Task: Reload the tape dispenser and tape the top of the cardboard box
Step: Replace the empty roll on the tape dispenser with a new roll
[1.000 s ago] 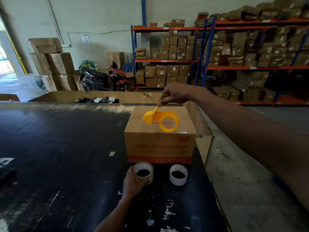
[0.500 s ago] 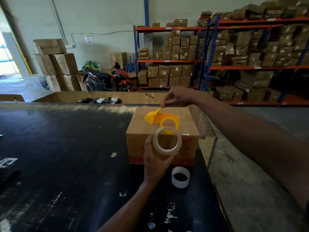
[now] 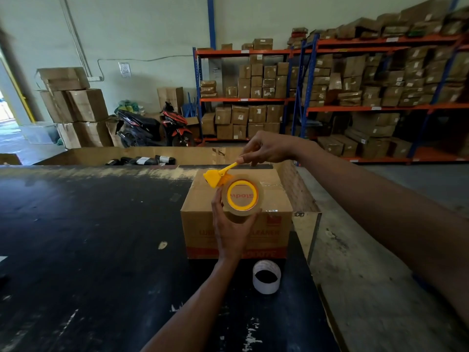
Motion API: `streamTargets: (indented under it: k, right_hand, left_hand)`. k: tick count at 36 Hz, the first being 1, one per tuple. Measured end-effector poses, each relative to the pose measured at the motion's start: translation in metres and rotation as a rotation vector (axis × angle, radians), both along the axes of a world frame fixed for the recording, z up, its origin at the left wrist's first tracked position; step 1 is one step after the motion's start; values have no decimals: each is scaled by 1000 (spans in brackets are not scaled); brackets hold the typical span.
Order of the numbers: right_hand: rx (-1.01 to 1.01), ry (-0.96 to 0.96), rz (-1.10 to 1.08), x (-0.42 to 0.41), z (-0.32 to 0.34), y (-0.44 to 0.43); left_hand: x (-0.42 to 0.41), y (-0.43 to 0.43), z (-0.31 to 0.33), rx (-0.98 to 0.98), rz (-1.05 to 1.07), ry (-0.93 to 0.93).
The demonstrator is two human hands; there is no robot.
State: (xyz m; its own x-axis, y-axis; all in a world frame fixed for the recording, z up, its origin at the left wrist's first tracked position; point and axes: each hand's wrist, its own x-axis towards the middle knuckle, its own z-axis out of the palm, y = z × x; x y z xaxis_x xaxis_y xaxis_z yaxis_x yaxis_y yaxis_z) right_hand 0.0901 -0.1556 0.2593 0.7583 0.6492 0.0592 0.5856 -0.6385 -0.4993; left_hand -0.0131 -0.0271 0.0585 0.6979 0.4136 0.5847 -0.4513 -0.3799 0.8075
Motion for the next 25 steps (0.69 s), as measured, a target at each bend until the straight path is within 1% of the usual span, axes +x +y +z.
streamTargets:
  k: [3, 7, 11, 13, 16, 19, 21, 25]
  right_hand:
    - [3, 77, -10, -2, 0, -5]
    - [-72, 218, -30, -5, -3, -5]
    - [-130, 255, -79, -4, -5, 1]
    - [-191, 230, -102, -5, -7, 7]
    - [-279, 117, -125, -7, -13, 16]
    - [-301, 36, -130, -5, -20, 21]
    - [-295, -19, -134, -4, -23, 20]
    - [-317, -98, -131, -5, -28, 18]
  left_hand:
    - [4, 0, 3, -9, 13, -2]
    - [9, 0, 10, -19, 9, -8]
    - [11, -3, 11, -43, -6, -7]
    - [10, -6, 10, -51, -6, -12]
    - [9, -12, 12, -48, -27, -37]
    - [8, -18, 16, -84, -61, -42]
    - [10, -16, 16, -123, -133, -25]
    - [12, 0, 8, -200, -357, 88]
